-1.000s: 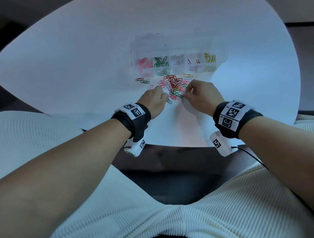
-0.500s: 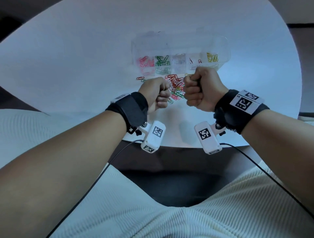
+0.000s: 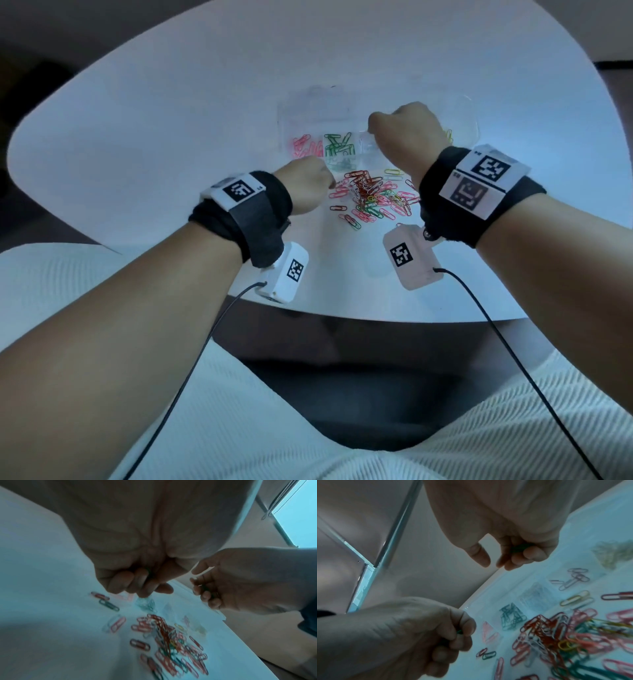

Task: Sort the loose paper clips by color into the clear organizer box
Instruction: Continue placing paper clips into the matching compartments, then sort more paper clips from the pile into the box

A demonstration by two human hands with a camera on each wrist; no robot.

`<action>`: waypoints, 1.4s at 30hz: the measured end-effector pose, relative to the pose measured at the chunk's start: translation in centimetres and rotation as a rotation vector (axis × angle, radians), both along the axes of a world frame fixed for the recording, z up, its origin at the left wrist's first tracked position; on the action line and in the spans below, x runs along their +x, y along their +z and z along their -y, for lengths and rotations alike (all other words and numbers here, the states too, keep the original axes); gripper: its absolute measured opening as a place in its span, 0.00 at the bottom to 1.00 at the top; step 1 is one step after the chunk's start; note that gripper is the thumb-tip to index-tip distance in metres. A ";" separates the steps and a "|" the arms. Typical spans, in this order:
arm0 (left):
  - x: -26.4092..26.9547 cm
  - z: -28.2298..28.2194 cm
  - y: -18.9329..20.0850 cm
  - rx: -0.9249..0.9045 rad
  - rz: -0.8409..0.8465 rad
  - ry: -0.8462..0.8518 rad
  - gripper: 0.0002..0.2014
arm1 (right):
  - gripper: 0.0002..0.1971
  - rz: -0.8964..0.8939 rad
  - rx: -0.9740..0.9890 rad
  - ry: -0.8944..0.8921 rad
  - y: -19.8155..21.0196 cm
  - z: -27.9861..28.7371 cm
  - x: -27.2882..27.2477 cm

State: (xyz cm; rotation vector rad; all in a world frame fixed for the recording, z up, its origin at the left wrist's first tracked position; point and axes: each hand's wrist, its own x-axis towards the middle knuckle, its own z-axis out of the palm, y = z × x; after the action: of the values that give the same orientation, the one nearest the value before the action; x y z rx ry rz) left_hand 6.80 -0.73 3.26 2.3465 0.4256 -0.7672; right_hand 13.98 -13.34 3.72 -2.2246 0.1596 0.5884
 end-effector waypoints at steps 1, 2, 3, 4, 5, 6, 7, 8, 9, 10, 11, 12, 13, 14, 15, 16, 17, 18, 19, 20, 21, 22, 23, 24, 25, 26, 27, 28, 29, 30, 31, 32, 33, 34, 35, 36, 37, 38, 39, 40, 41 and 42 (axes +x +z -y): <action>0.3 -0.3 0.4 0.036 0.018 -0.020 0.17 | 0.12 0.002 -0.016 0.021 0.2 0.0 0.2; 0.6 -0.5 0.7 0.059 0.033 -0.023 0.19 | 0.11 -0.002 -0.010 0.030 0.3 -0.2 0.4; 0.9 -0.8 1.0 0.075 0.054 -0.014 0.20 | 0.08 -0.010 0.031 0.020 0.4 -0.4 0.4; 1.3 -0.9 1.2 0.089 0.087 -0.003 0.21 | 0.07 -0.026 0.114 -0.012 0.4 -0.7 0.5; 1.7 -0.9 1.4 0.102 0.122 0.003 0.20 | 0.07 -0.067 0.235 -0.069 0.6 -1.0 0.4; 2.1 -0.9 1.5 0.114 0.166 0.014 0.19 | 0.06 -0.120 0.383 -0.142 0.7 -1.3 0.4; 2.6 -0.9 1.6 0.127 0.211 0.031 0.18 | 0.05 -0.178 0.527 -0.217 0.9 -1.5 0.4; 3.1 -0.9 1.6 0.137 0.250 0.055 0.17 | 0.06 -0.235 0.638 -0.278 0.9 -1.7 0.4; 3.6 -0.9 1.6 0.142 0.282 0.081 0.16 | 0.09 -0.288 0.697 -0.307 0.9 -1.8 0.4; 4.0 -1.0 1.4 0.145 0.310 0.107 0.15 | 0.15 -0.333 0.725 -0.308 0.6 -2.0 0.3; 4.5 -1.1 1.3 0.144 0.332 0.130 0.14 | 0.20 -0.374 0.735 -0.290 0.4 -2.0 0.3; 4.8 -1.1 1.1 0.140 0.347 0.146 0.14 | 0.26 -0.406 0.729 -0.273 0.2 -2.0 0.3; 5.2 -1.0 1.0 0.133 0.356 0.158 0.13 | 0.29 -0.426 0.719 -0.261 0.1 -2.0 0.2; 5.4 -0.9 0.8 0.126 0.366 0.168 0.13 | 0.31 -0.429 0.719 -0.253 0.0 -1.9 0.2; 5.6 -0.8 0.6 0.119 0.383 0.181 0.12 | 0.32 -0.416 0.720 -0.247 0.1 -1.8 0.2; 5.8 -0.8 0.4 0.113 0.404 0.193 0.12 | 0.32 -0.393 0.723 -0.243 0.2 -1.6 0.2; 5.9 -0.7 0.2 0.104 0.423 0.201 0.11 | 0.32 -0.365 0.729 -0.243 0.3 -1.3 0.2; 5.8 -0.6 -0.1 0.087 0.433 0.204 0.11 | 0.32 -0.335 0.734 -0.249 0.4 -1.0 0.2; 5.7 -0.5 -0.3 0.061 0.433 0.200 0.12 | 0.31 -0.301 0.727 -0.255 0.5 -0.6 0.2; 5.6 -0.4 -0.7 0.030 0.425 0.189 0.13 | 0.29 -0.262 0.706 -0.257 0.6 -0.2 0.1; 5.3 -0.3 -1.0 0.002 0.418 0.176 0.14 | 0.27 -0.227 0.678 -0.250 0.8 0.3 0.0; 5.0 -0.3 -1.1 -0.024 0.416 0.171 0.14 | 0.24 -0.199 0.650 -0.235 0.7 0.8 -0.1; 4.6 -0.4 -1.1 -0.050 0.424 0.177 0.14 | 0.22 -0.180 0.625 -0.213 0.7 1.4 -0.3; 4.3 -0.6 -1.1 -0.075 0.439 0.193 0.13 | 0.19 -0.172 0.607 -0.184 0.6 2.2 -0.6; 3.8 -0.9 -0.9 -0.090 0.465 0.210 0.12 | 0.16 -0.172 0.590 -0.145 0.5 3.0 -1.1; 3.3 -1.3 -0.6 -0.088 0.496 0.223 0.11 | 0.13 -0.178 0.568 -0.096 0.4 3.8 -1.7; 2.7 -1.7 -0.2 -0.073 0.520 0.224 0.08 | 0.11 -0.185 0.527 -0.037 0.2 4.6 -2.4; 1.9 -2.1 0.1 -0.055 0.526 0.216 0.07 | 0.10 -0.186 0.457 0.029 -0.1 5.5 -3.0; 1.0 -2.4 0.3 -0.042 0.513 0.202 0.05 | 0.09 -0.177 0.361 0.099 -0.4 6.2 -3.6; 0.0 -2.7 0.3 -0.028 0.482 0.180 0.04 | 0.09 -0.157 0.255 0.165 -0.9 7.0 -4.0; -1.0 -2.8 0.2 -0.004 0.435 0.147 0.04 | 0.08 -0.135 0.159 0.227 -1.2 7.8 -4.4; -2.1 -3.1 0.0 0.029 0.380 0.107 0.04 | 0.08 -0.113 0.076 0.279 -1.6 8.5 -4.8; -3.1 -3.3 -0.3 0.064 0.325 0.064 0.05 | 0.08 -0.092 0.004 0.317 -1.8 9.1 -5.2; -3.9 -3.6 -0.7 0.087 0.276 0.034 0.05 | 0.09 -0.080 -0.062 0.346 -2.0 9.6 -5.5; -4.7 -3.8 -1.1 0.098 0.234 0.019 0.05 | 0.09 -0.080 -0.116 0.377 -2.1 10.0 -6.0; -5.3 -4.1 -1.5 0.104 0.210 0.011 0.05 | 0.09 -0.079 -0.155 0.407 -2.2 10.3 -6.5; -5.5 -4.3 -1.8 0.109 0.199 0.008 0.06 | 0.09 -0.071 -0.185 0.433 -2.3 10.3 -6.9; -5.4 -4.5 -2.1 0.114 0.198 0.008 0.07 | 0.09 -0.051 -0.215 0.460 -2.4 10.1 -7.0; -5.2 -4.5 -2.5 0.119 0.199 0.009 0.07 | 0.10 -0.019 -0.244 0.491 -2.5 9.8 -7.2; -4.9 -4.5 -2.9 0.125 0.199 0.003 0.08 | 0.11 0.022 -0.264 0.520 -2.8 9.5 -7.3; -4.5 -4.5 -3.3 0.133 0.200 -0.012 0.09 | 0.12 0.067 -0.278 0.541 -3.2 8.9 -7.3; -4.2 -4.4 -3.7 0.139 0.205 -0.033 0.09 | 0.14 0.106 -0.288 0.551 -3.6 8.4 -7.4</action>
State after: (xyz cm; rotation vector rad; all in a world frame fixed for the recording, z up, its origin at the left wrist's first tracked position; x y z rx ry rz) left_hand 2.61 3.63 -0.40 2.5376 0.3615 -0.5185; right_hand 6.63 -21.78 0.15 -2.5846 -0.4660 0.7736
